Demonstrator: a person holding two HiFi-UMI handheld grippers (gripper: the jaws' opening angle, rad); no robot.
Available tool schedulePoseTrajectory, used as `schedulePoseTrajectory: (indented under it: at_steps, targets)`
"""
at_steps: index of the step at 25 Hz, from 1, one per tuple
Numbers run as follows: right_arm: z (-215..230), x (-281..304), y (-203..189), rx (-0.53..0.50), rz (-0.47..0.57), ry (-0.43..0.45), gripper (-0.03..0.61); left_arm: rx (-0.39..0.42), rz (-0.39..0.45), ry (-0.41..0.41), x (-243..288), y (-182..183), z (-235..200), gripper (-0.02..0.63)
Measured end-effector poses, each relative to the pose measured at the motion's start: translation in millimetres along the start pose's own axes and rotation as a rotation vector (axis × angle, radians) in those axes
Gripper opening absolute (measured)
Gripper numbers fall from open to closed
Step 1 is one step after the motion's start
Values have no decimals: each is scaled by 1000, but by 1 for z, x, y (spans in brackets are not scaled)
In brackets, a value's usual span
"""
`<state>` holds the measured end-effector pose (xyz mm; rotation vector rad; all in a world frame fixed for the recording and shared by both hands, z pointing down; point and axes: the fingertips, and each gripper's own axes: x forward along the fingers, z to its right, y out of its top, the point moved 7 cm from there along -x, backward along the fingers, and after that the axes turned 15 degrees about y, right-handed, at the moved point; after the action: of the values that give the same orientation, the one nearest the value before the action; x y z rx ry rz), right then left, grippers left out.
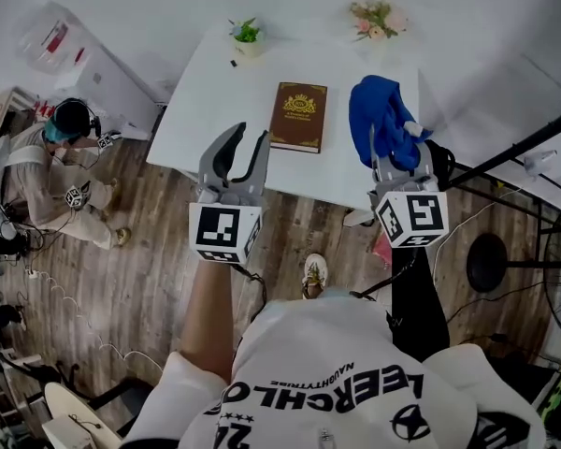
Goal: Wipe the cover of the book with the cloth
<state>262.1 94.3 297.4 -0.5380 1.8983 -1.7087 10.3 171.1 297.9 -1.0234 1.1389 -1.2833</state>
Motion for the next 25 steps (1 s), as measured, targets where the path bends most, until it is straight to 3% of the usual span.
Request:
schedulePoseTrajectory:
  at_steps: [16, 25]
  targets:
    - [44, 75, -5, 6, 19, 36, 89, 7, 3, 41, 73, 1, -29, 146]
    - [53, 123, -14, -1, -3, -34, 89, -7, 49, -43, 135, -9, -60, 146]
